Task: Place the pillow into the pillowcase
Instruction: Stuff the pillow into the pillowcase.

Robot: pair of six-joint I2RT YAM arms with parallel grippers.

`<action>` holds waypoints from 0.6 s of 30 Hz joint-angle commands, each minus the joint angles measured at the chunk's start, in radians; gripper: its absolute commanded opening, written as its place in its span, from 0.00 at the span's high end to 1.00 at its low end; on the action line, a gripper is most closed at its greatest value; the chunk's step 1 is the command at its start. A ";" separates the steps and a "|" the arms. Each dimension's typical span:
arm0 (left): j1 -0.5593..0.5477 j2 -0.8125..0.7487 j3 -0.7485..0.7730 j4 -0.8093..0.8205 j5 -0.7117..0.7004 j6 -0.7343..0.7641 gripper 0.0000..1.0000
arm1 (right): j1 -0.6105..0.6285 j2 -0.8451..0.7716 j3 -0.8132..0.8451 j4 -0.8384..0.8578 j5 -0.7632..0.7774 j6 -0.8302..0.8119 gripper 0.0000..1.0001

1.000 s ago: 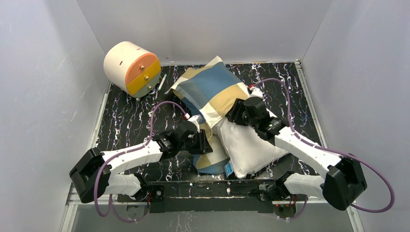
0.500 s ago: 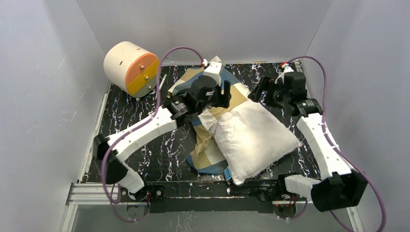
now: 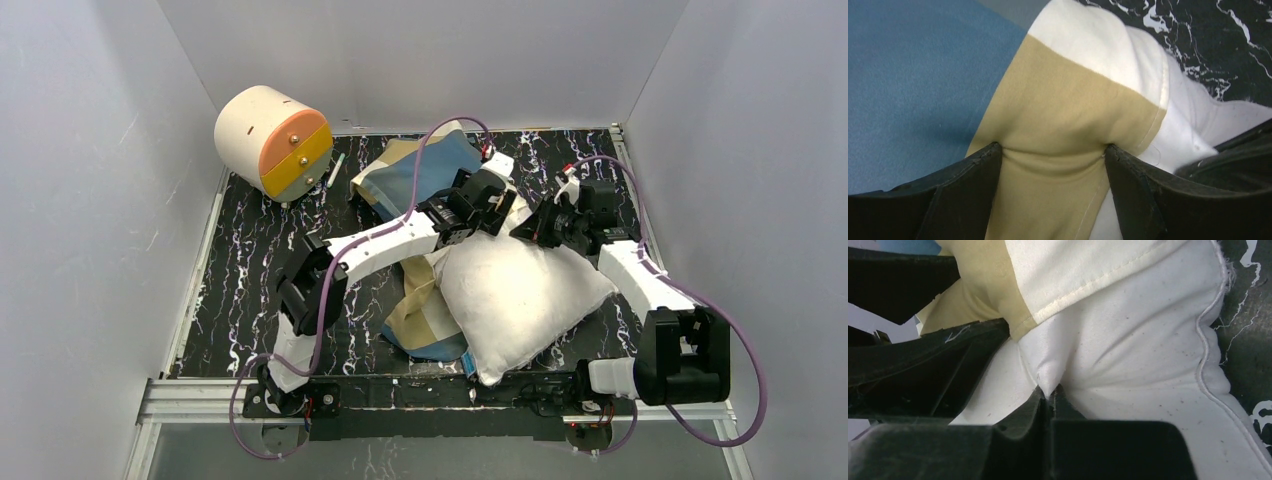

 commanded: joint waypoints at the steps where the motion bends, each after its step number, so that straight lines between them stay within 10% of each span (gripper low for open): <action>1: -0.001 0.061 0.046 0.095 -0.112 0.069 0.26 | 0.012 -0.035 -0.070 0.120 -0.122 0.061 0.99; 5: -0.004 0.059 0.031 0.180 -0.057 0.124 0.43 | 0.011 -0.067 -0.123 0.165 -0.112 0.092 0.99; 9: -0.027 -0.016 0.010 0.222 0.123 0.113 0.98 | 0.011 -0.107 -0.197 0.328 -0.100 0.184 0.99; 18: -0.086 -0.103 0.080 0.258 0.317 -0.067 1.00 | 0.015 -0.186 -0.375 0.837 0.092 0.556 0.99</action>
